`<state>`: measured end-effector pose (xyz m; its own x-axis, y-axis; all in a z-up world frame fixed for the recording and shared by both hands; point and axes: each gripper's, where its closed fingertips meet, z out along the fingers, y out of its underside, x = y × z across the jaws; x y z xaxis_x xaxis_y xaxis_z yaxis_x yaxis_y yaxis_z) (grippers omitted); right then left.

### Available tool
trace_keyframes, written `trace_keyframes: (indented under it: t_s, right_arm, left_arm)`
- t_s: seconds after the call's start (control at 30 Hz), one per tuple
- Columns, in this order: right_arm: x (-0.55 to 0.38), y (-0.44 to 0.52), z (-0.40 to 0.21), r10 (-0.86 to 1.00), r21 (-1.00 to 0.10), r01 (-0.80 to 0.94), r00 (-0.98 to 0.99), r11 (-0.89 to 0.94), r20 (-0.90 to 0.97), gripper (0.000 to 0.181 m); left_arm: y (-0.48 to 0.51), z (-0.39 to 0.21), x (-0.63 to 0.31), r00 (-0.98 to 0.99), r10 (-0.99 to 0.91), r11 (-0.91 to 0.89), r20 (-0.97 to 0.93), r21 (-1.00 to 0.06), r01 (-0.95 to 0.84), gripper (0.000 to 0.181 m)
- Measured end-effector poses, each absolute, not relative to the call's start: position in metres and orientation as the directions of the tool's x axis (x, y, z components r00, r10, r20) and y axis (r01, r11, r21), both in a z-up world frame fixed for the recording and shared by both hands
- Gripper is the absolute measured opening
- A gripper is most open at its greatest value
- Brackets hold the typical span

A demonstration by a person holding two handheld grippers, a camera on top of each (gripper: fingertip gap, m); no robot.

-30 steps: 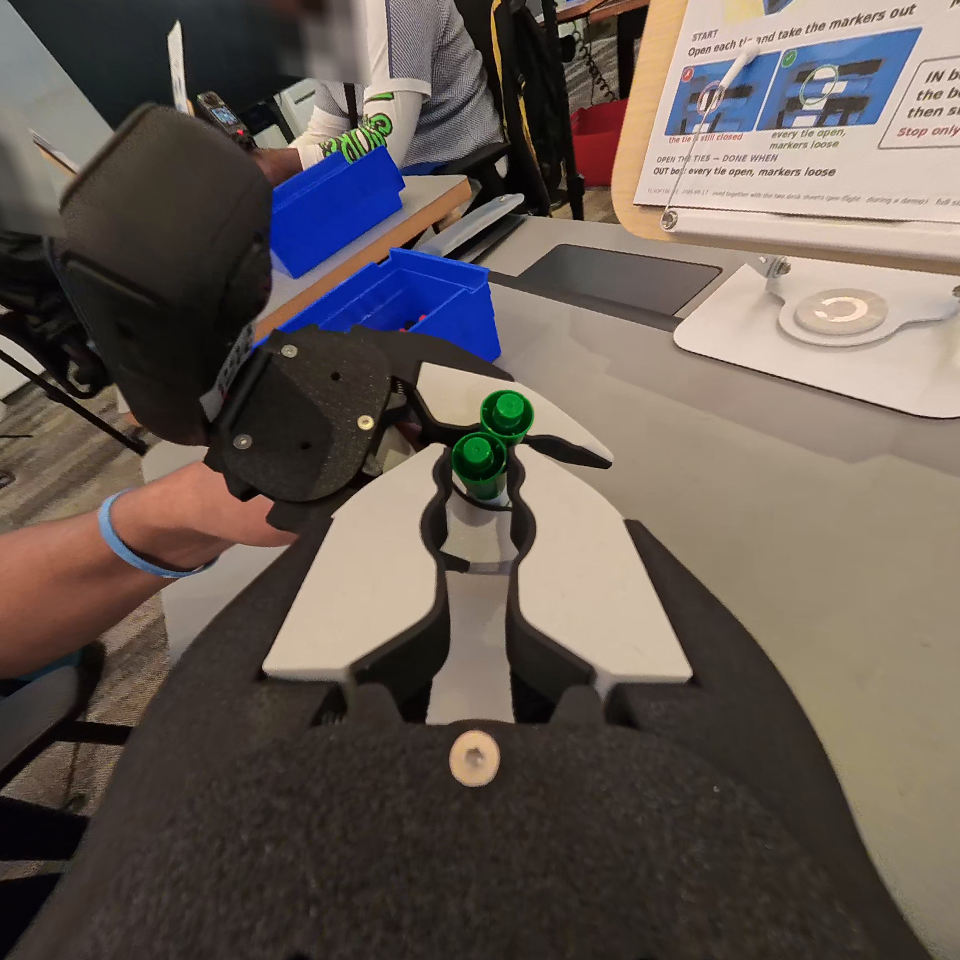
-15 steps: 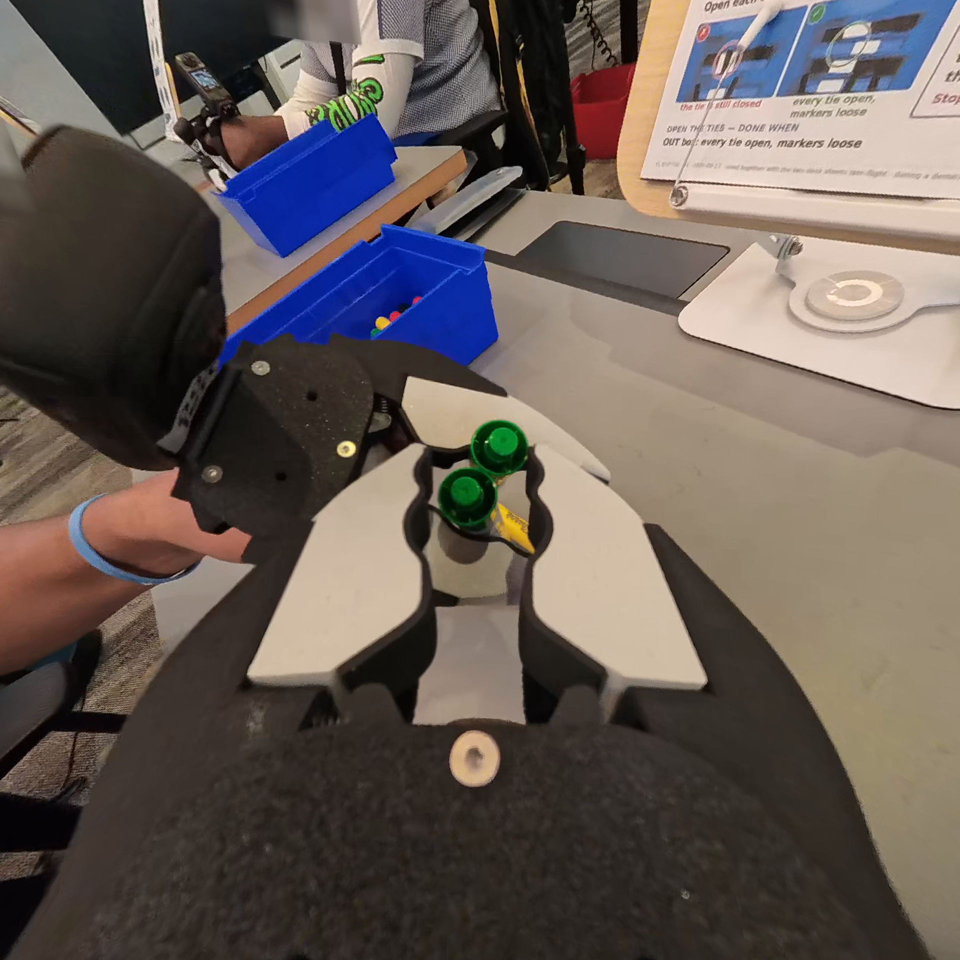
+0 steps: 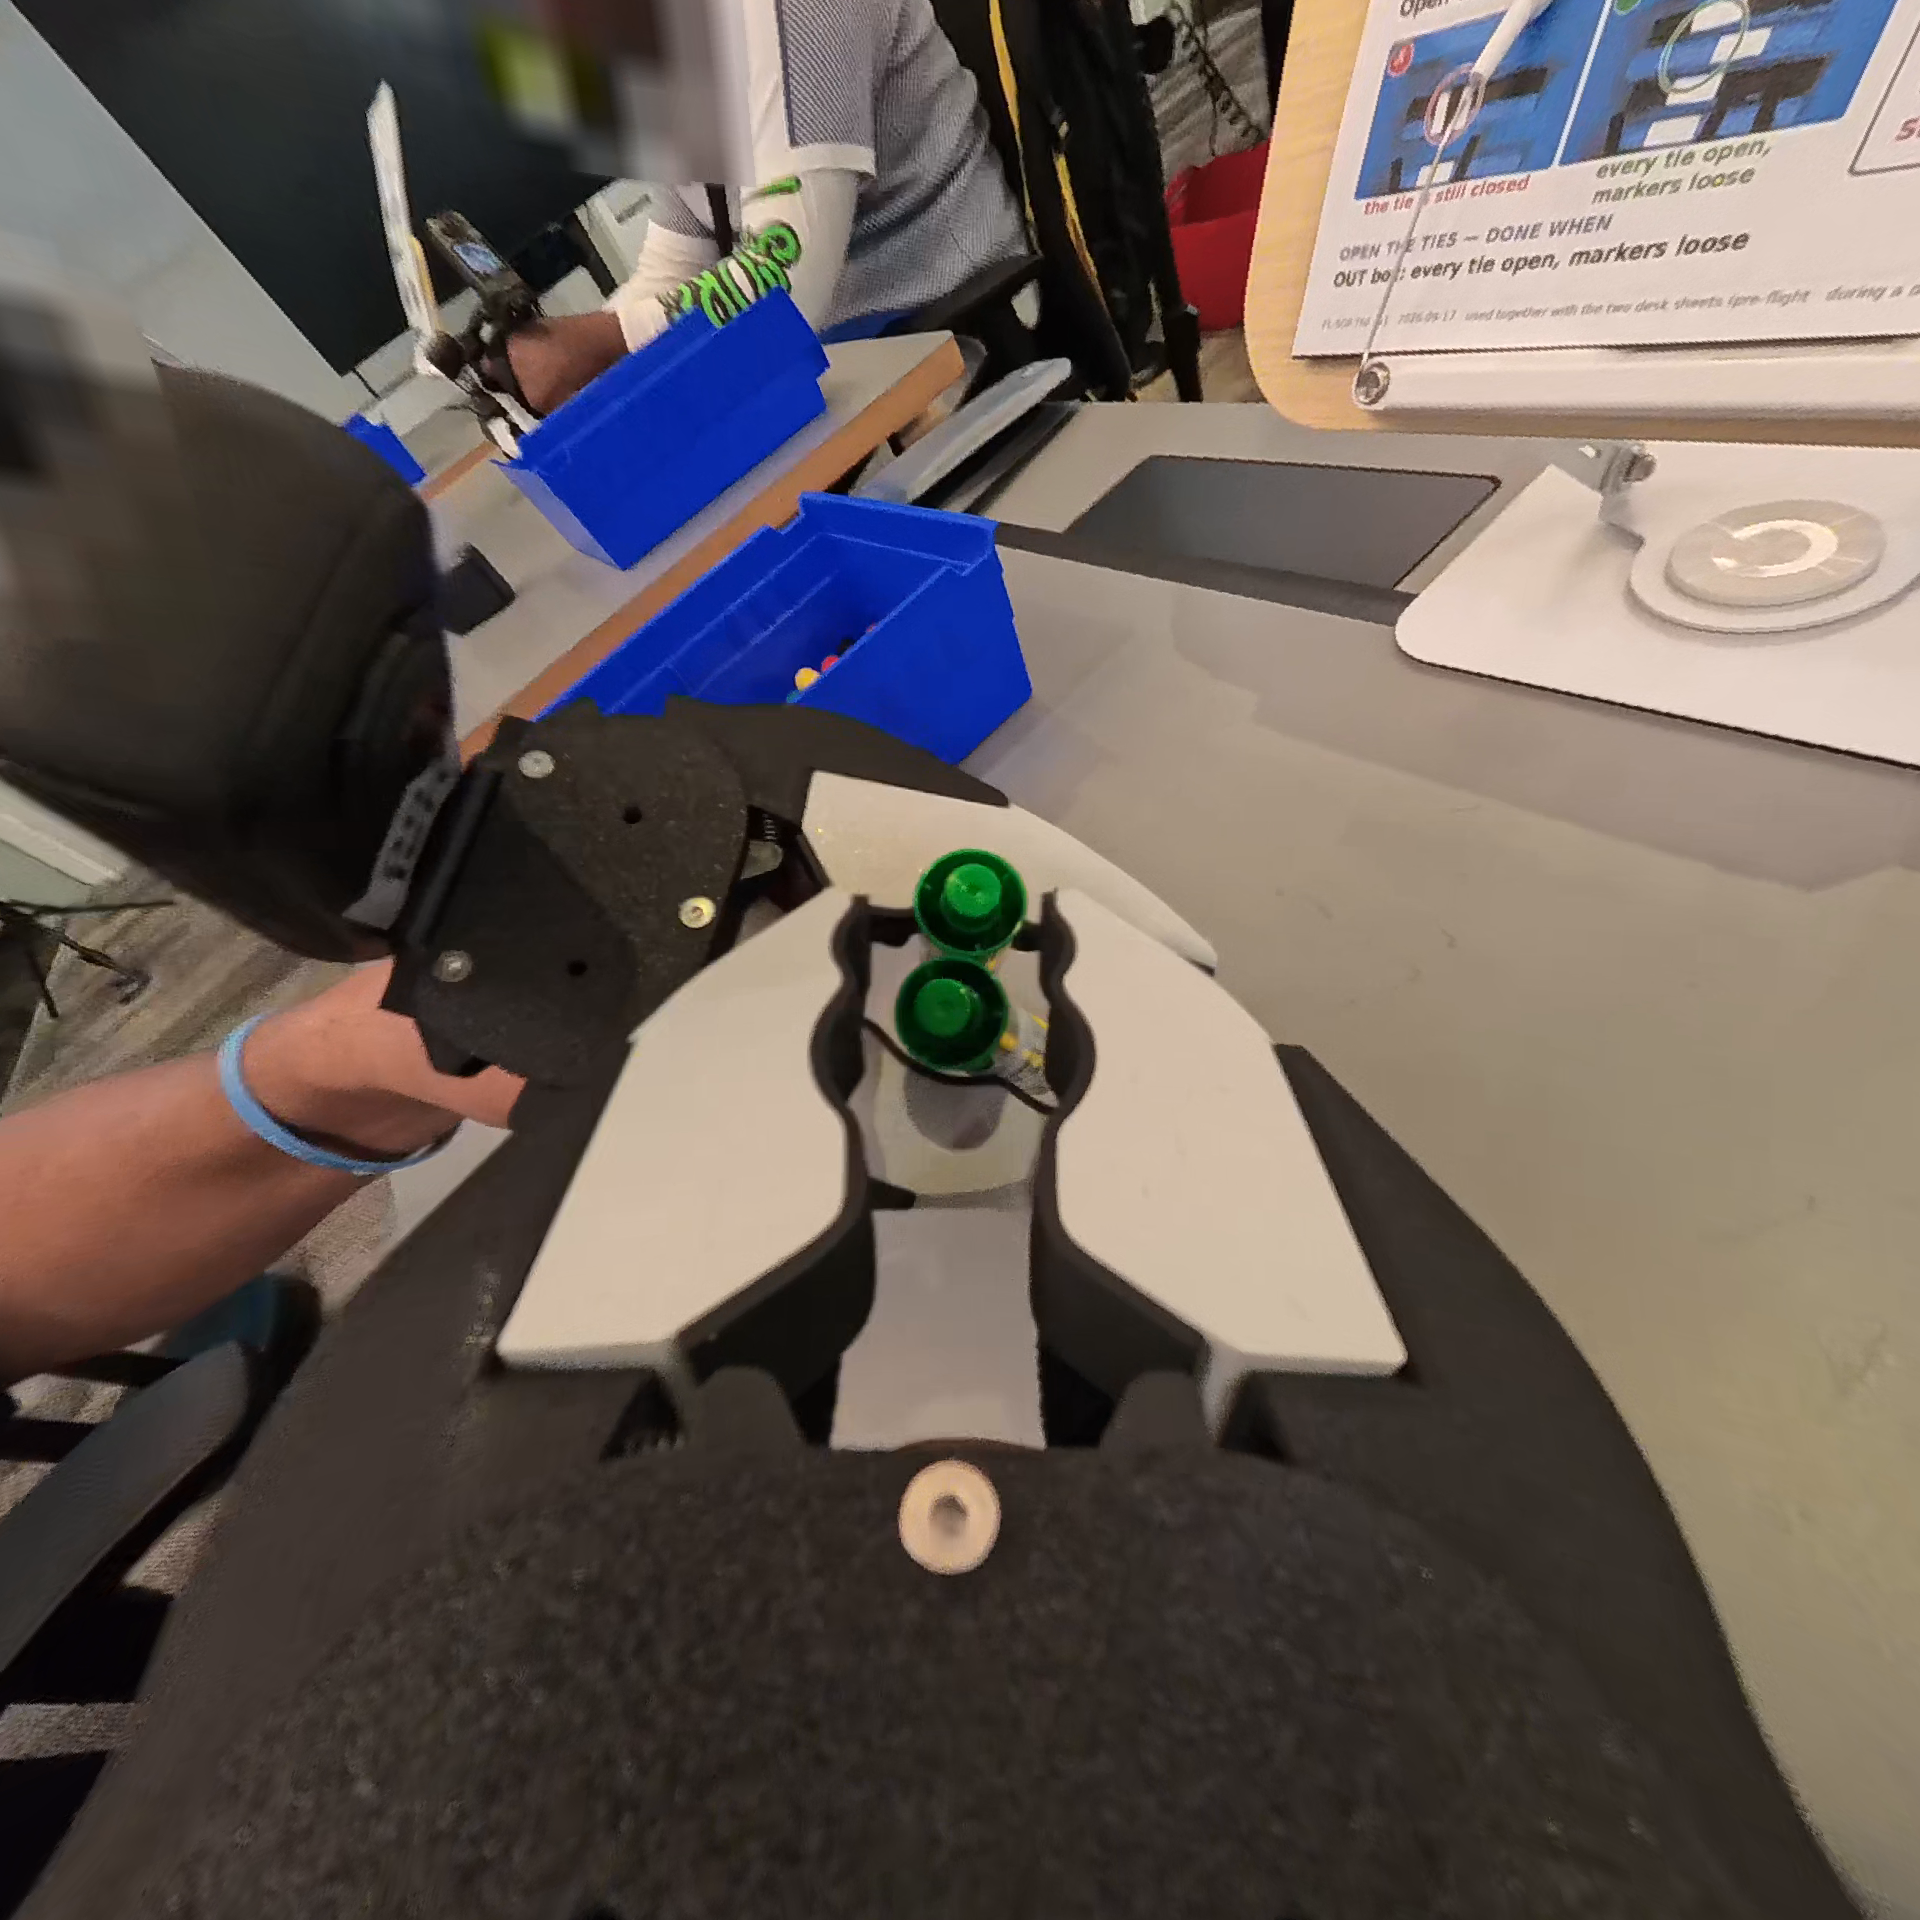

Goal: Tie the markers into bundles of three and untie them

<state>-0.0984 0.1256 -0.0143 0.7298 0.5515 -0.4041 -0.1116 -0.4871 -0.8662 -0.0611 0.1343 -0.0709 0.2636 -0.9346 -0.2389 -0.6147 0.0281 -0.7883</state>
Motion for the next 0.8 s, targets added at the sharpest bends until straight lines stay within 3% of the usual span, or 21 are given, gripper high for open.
trace_keyframes:
  t_s: [0.2,0.4,0.67,0.8]
  right_arm:
    - [-0.067,0.119,-0.003,0.546,-0.860,-0.231,0.691,-0.455,-0.474,0.035]
    - [-0.049,0.109,-0.033,0.517,-0.835,-0.222,0.697,-0.503,-0.497,0.038]
    - [-0.073,0.098,-0.092,0.557,-0.815,-0.035,0.714,-0.578,-0.425,0.037]
    - [-0.094,0.105,-0.116,0.677,-0.828,0.236,0.704,-0.508,-0.215,0.040]
  left_arm:
    - [0.142,-0.078,-0.074,0.273,-0.934,0.004,-0.230,-0.771,-0.636,0.038]
    - [0.153,-0.076,-0.092,0.259,-0.945,-0.017,-0.200,-0.761,-0.649,0.038]
    - [0.172,-0.064,-0.136,0.245,-0.956,-0.055,-0.159,-0.724,-0.687,0.037]
    - [0.166,-0.068,-0.155,0.211,-0.965,-0.051,-0.157,-0.675,-0.736,0.037]
